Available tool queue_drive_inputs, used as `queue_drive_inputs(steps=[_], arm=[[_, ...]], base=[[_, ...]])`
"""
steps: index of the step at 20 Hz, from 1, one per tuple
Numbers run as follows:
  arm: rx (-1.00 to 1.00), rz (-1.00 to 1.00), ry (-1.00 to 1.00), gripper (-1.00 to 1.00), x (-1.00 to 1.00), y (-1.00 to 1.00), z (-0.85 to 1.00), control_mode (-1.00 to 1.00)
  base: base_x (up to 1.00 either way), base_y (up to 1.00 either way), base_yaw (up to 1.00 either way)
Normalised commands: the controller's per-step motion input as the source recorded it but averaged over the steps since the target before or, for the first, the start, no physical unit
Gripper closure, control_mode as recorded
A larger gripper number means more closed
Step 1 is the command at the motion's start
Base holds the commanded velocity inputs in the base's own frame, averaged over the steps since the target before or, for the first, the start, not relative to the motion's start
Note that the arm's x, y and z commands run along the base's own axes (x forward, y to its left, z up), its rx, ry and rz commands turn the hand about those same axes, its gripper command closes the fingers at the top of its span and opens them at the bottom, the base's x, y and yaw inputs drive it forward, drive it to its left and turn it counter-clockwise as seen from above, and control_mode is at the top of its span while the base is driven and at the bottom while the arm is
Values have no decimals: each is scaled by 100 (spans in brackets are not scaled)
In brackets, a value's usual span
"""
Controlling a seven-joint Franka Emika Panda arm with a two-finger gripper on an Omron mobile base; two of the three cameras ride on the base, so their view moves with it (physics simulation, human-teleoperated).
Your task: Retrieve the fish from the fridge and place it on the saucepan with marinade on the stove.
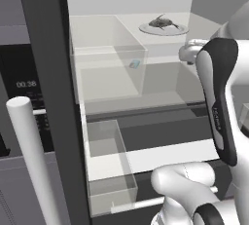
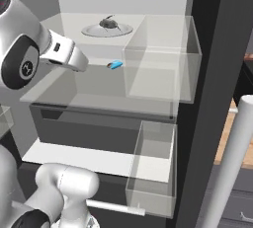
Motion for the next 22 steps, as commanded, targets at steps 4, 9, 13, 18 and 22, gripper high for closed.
queue_drive_inputs(steps=[4, 9, 13, 18, 22], arm=[[0, -6, -7, -100, 2, 0, 25, -100], [0, -1, -14, -100, 26, 0, 21, -100], [0, -1, -21, -100, 51, 1, 23, -100], [-1, -4, -14, -100, 61, 12, 44, -100], [-3, -8, -1, -100, 54, 11, 47, -100]], base=[[0, 0, 0], [0, 0, 0], [0, 0, 0], [0, 0, 0], [0, 0, 0]])
